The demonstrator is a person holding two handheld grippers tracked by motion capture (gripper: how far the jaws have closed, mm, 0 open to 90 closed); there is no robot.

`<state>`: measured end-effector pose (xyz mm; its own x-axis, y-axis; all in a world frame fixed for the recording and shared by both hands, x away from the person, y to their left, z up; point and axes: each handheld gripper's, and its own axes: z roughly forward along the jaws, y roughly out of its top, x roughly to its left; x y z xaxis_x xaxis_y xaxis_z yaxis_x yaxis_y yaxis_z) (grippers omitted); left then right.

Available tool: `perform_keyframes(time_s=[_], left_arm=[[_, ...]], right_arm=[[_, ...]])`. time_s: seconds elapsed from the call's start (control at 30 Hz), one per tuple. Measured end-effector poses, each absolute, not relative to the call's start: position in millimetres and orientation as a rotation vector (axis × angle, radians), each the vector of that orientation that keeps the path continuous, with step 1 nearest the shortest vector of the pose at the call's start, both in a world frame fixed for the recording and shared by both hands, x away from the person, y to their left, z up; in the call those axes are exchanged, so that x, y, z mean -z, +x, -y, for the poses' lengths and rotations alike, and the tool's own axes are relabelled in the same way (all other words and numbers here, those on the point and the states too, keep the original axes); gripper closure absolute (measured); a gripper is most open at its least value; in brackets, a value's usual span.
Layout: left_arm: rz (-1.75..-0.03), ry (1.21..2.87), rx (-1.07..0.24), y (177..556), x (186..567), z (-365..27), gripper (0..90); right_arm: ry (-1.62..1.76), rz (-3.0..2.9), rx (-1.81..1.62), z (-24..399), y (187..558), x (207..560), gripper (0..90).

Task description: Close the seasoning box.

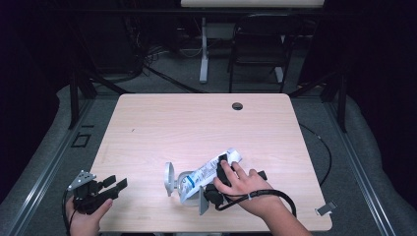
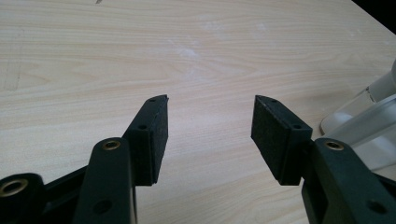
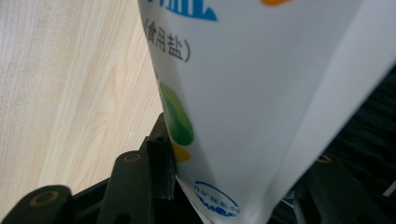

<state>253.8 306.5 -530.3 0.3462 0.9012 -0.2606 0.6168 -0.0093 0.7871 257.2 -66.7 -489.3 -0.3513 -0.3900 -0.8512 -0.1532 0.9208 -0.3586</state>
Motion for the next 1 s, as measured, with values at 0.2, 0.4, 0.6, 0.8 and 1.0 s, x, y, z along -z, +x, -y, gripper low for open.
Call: perform_keyframes(time_s=[0.2,0.4,0.6,0.8,1.0], left_arm=[[-1.362,1.717,-0.401,253.8,530.3,-306.8,46.5],[-1.362,1.719,-0.400,253.9,530.5,-306.5,46.4],[-1.363,1.719,-0.399,253.8,530.5,-306.9,46.4],[-1.363,1.714,-0.400,253.9,530.8,-306.9,46.4],[-1.364,1.714,-0.400,253.9,531.1,-306.9,46.4]], right_arm=[[-0.397,-1.929,0.258,66.5,256.9,489.0,54.9],[-0.401,-1.922,0.280,65.3,256.0,487.7,55.5],[-0.403,-1.919,0.266,65.6,256.7,488.0,56.5],[-0.406,-1.915,0.272,65.4,256.2,487.7,57.0],[-0.407,-1.916,0.269,65.3,256.1,487.1,57.9]])
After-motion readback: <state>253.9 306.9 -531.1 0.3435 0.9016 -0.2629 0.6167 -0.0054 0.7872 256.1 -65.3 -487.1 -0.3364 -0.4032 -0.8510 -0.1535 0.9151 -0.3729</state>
